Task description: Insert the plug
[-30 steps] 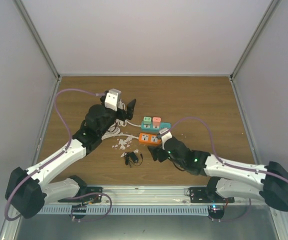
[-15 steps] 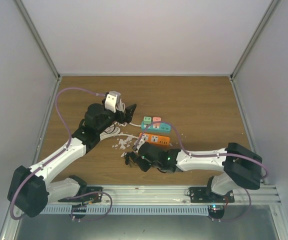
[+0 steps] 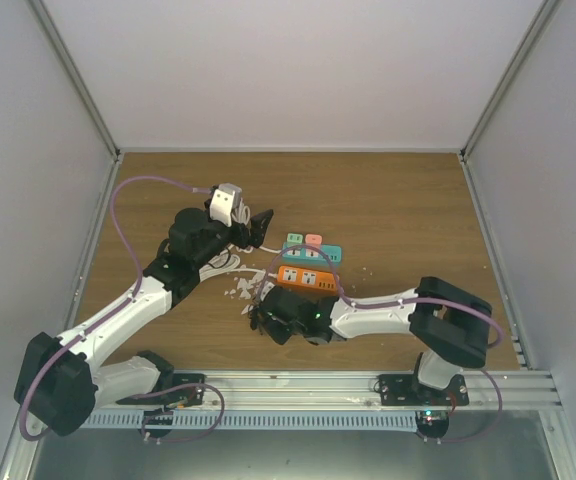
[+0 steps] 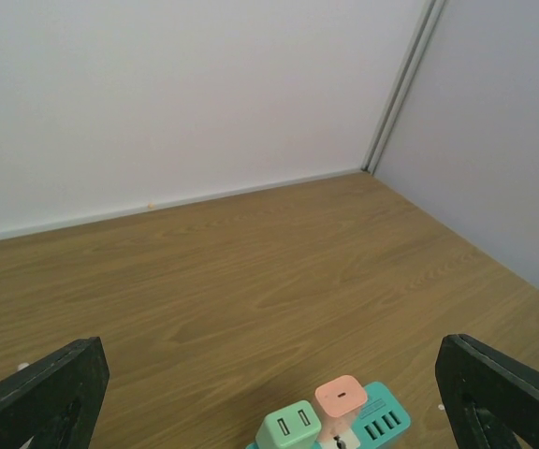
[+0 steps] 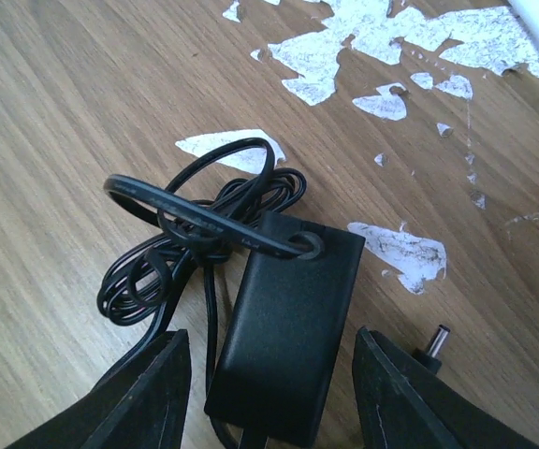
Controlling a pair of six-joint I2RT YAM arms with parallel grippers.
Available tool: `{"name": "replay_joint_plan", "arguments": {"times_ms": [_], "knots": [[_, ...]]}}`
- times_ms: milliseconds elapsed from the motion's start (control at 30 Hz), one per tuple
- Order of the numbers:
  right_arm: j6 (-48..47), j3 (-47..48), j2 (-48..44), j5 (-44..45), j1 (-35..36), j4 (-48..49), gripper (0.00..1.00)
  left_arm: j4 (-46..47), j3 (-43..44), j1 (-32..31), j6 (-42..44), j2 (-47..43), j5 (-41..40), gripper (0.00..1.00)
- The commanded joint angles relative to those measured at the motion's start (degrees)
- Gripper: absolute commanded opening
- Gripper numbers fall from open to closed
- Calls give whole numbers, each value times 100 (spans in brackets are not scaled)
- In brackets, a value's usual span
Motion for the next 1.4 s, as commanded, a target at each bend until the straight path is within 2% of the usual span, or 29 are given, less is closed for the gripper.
{"name": "replay_joint_plan", "arguments": {"times_ms": [0, 100, 300, 367, 500, 633, 900, 1067, 1267, 1367], "knots": [[-111, 225, 167, 222, 60, 10, 49, 143, -54, 32, 68, -20, 109, 99], [-139, 339, 322, 365, 60, -42, 44, 132, -65, 32, 63, -17, 140, 99], [-162, 471, 511, 559, 60, -95, 7, 93, -163, 40, 50, -213, 48, 99], [-157, 423, 436, 650, 60, -69, 1, 77, -208, 41, 41, -318, 19, 99], [-153, 159, -71, 818, 55, 118, 0, 25, -279, 41, 16, -491, 33, 99], [-206, -413, -1129, 924, 60, 483, 0, 31, -386, 40, -29, -659, 221, 99], [-587, -2205, -4456, 676, 60, 1849, 0, 350, -678, 33, -165, -1269, 1166, 99], [-715, -2817, -6094, 628, 51, 2142, 0, 563, -732, -12, -207, -1361, 1959, 99], [-587, -2902, -6725, 422, 17, 1703, 1, 835, -697, -259, 148, -1235, 3547, 99], [-563, -2912, -6833, -61, -32, 1679, 1, 428, -474, -755, 726, -1069, 3702, 98]]}}
